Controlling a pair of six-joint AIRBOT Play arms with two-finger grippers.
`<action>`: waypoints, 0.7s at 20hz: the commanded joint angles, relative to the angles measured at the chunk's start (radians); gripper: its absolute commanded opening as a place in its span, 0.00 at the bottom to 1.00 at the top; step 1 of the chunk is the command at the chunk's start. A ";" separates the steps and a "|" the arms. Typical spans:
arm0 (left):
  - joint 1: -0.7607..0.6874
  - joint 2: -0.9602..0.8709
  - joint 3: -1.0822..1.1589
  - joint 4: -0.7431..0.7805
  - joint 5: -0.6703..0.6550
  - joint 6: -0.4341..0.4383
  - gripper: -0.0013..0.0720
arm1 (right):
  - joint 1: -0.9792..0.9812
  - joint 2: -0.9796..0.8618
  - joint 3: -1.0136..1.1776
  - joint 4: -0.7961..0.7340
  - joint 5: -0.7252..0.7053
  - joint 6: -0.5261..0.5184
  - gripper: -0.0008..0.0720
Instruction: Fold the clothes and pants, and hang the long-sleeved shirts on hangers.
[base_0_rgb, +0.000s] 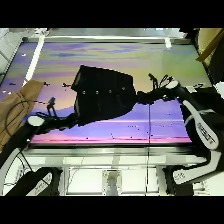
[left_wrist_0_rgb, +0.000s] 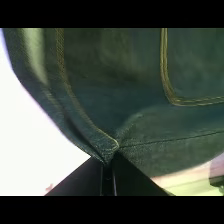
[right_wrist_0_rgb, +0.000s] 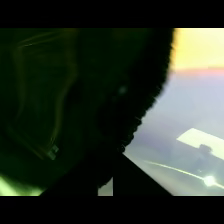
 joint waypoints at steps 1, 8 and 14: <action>0.141 0.126 0.076 0.105 -0.236 0.002 0.04 | -0.008 0.172 0.016 -0.060 0.265 0.040 0.04; 0.037 0.317 0.287 0.091 -0.221 -0.027 0.04 | 0.253 0.364 0.020 -0.066 0.309 0.225 0.04; -0.190 -0.069 0.491 0.102 0.079 0.014 0.04 | 0.301 0.364 0.020 -0.286 0.188 0.424 0.04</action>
